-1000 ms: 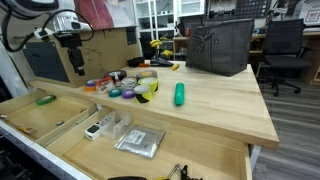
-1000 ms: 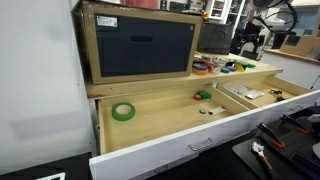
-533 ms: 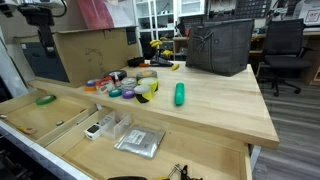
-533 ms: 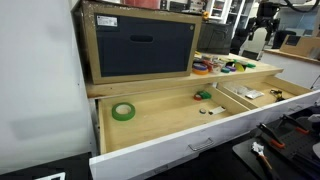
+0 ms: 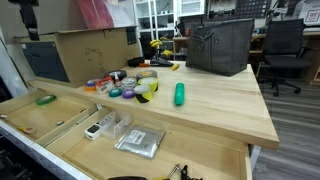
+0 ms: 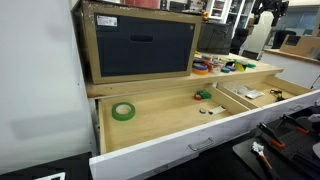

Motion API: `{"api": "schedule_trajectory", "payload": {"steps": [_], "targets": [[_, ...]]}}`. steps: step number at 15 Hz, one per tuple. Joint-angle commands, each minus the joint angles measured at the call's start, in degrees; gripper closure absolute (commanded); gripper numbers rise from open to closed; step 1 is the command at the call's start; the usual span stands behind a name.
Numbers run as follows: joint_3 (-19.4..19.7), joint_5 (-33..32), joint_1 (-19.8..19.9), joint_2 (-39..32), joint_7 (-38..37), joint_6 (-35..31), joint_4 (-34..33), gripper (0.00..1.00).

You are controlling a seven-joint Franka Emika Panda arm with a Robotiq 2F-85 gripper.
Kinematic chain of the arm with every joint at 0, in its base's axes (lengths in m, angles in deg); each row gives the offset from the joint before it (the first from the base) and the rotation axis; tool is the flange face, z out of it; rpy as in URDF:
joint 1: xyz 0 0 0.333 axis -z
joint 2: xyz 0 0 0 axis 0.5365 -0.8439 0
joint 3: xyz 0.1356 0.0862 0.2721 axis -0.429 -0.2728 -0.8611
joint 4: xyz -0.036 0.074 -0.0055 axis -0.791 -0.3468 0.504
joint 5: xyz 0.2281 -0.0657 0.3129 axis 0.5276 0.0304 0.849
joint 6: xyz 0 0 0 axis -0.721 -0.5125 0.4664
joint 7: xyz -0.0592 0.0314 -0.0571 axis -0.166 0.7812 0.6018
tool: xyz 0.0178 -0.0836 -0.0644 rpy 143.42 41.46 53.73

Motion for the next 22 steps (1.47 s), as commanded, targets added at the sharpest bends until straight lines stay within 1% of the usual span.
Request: {"api": "schedule_trajectory", "payload": {"steps": [1,4,5,7,11,14,16,18,20,22], "targets": [[-0.2,2.0,0.3,-0.2,-1.4,4.1,-4.2,0.0],[0.0,2.8,0.6,1.1,-1.8,5.2,-4.4,0.0],[0.6,2.9,1.0,2.1,-1.2,6.3,-4.5,0.0],[0.8,3.1,1.4,4.0,-1.1,6.2,-3.1,0.0],[1.0,3.1,2.0,9.4,-1.3,4.2,2.2,0.0],[0.9,3.5,2.1,13.3,-0.6,2.0,7.5,0.0],[0.4,3.5,2.2,14.8,-1.2,-1.6,11.3,0.0],[-0.1,4.5,2.2,14.9,-1.9,-8.4,15.5,0.0],[-0.8,5.3,2.0,13.4,-2.3,-16.0,19.0,0.0],[-4.3,7.1,0.3,9.8,-5.7,-25.5,23.1,0.0]]}}
